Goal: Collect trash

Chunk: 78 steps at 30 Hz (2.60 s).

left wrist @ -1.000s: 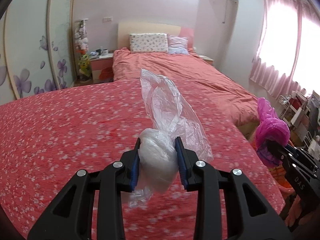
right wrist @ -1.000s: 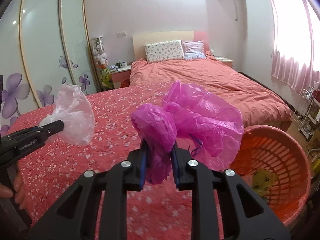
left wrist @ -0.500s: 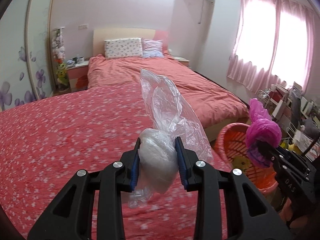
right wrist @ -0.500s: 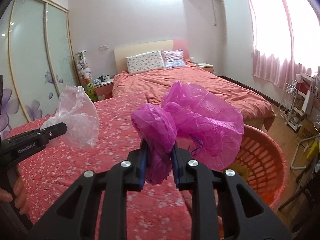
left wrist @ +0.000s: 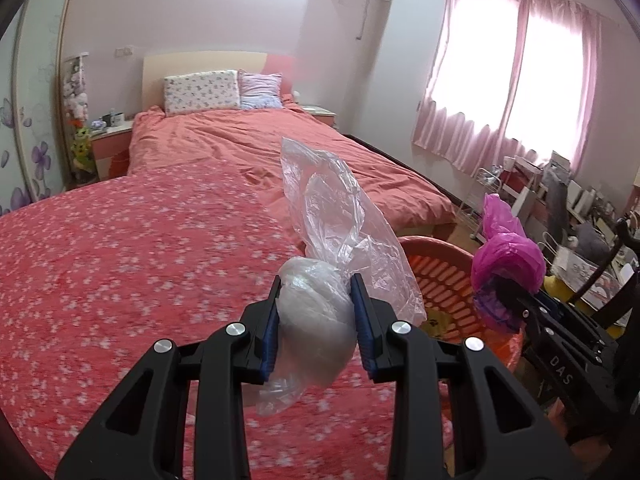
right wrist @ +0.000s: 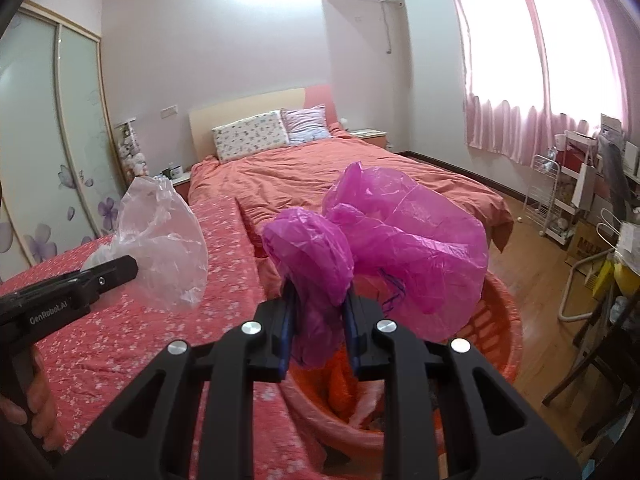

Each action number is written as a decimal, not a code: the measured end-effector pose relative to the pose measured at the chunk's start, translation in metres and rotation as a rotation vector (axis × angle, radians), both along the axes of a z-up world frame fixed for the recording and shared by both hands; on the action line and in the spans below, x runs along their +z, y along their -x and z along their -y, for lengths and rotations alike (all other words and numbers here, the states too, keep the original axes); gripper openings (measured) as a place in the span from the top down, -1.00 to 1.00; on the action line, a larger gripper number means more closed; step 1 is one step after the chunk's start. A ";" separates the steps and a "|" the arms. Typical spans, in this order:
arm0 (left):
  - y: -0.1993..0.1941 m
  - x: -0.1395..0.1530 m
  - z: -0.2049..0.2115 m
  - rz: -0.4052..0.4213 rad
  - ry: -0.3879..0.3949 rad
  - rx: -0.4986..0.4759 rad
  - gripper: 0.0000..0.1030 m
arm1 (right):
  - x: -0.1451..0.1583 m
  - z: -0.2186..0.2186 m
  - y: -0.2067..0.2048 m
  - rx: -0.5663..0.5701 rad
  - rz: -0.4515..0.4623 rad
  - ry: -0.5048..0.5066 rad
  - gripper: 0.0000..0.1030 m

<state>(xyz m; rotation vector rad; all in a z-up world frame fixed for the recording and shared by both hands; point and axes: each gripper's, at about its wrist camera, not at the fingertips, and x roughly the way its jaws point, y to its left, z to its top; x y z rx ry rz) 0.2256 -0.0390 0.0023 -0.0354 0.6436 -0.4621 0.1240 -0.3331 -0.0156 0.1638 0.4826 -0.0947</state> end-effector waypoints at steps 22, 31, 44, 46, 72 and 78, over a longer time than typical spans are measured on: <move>0.001 -0.013 0.084 -0.038 0.009 -0.145 0.36 | -0.014 0.056 0.006 -0.102 -0.014 -0.033 0.56; -0.006 -0.020 0.106 -0.069 0.011 -0.191 0.36 | -0.019 0.071 0.002 -0.119 -0.013 -0.053 0.50; -0.010 -0.032 0.086 -0.116 -0.017 -0.119 -0.06 | -0.024 0.082 0.004 -0.111 -0.010 -0.097 -0.02; -0.007 -0.029 0.075 -0.107 -0.014 -0.090 -0.17 | -0.021 0.079 0.010 -0.113 0.000 -0.091 -0.14; 0.156 0.014 -0.041 0.212 -0.124 0.290 -0.96 | 0.017 -0.029 0.164 -0.264 0.089 0.178 -0.92; 0.180 0.007 -0.052 0.191 -0.099 0.339 -0.96 | 0.011 -0.047 0.184 -0.205 0.063 0.169 -0.91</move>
